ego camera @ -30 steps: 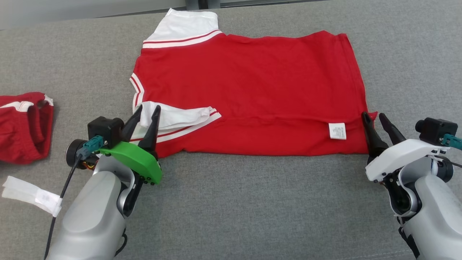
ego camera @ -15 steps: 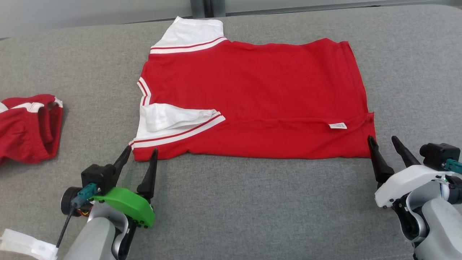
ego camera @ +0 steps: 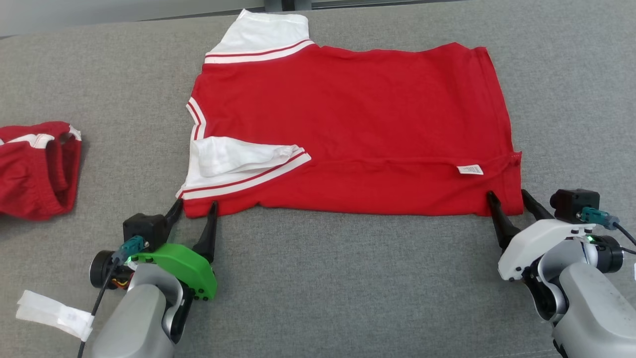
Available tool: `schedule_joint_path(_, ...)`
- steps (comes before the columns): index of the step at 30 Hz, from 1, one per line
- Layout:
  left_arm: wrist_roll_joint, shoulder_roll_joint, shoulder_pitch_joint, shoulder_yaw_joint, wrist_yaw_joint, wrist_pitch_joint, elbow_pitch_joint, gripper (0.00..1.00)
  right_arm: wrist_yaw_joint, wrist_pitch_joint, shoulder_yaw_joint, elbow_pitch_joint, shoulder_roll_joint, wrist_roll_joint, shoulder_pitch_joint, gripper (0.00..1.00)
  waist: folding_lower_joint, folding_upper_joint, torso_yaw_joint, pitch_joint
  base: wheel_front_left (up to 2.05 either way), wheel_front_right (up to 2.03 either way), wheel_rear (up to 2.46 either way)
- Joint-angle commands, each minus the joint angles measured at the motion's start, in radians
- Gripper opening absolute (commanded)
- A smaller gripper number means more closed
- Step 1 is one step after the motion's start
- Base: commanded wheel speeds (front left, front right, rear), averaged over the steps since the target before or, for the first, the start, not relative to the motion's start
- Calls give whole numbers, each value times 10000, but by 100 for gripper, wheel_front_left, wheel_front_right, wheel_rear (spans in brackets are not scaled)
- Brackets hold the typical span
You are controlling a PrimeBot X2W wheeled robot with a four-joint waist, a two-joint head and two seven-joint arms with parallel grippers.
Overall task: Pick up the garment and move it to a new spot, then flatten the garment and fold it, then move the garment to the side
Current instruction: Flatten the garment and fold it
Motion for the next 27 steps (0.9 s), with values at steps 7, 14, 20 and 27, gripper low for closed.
schedule_joint_path(7, -276, 26, -211, -27, -34, 9, -192, 0, -16, -371, 142, 251, 22, 223, -188, 0, 0, 0, -41, -155, 0, 0, 0)
schedule_joint_path(14, -311, 195, 754, 353, -35, 7, -1149, 0, -16, -625, 71, -273, -115, 527, 533, 0, 0, 0, 104, -834, 0, 0, 0)
schedule_joint_path(20, -315, 164, 2148, 1018, 123, 7, -2171, 0, -18, -345, -252, -1427, -402, 763, 1860, 0, 0, 0, 269, -1276, 0, 0, 0)
schedule_joint_path(27, -41, -58, 3914, 1020, 348, 7, -3190, 0, -19, 458, -1048, -2942, -236, 697, 3623, 0, 0, 0, 433, -1436, 0, 0, 0)
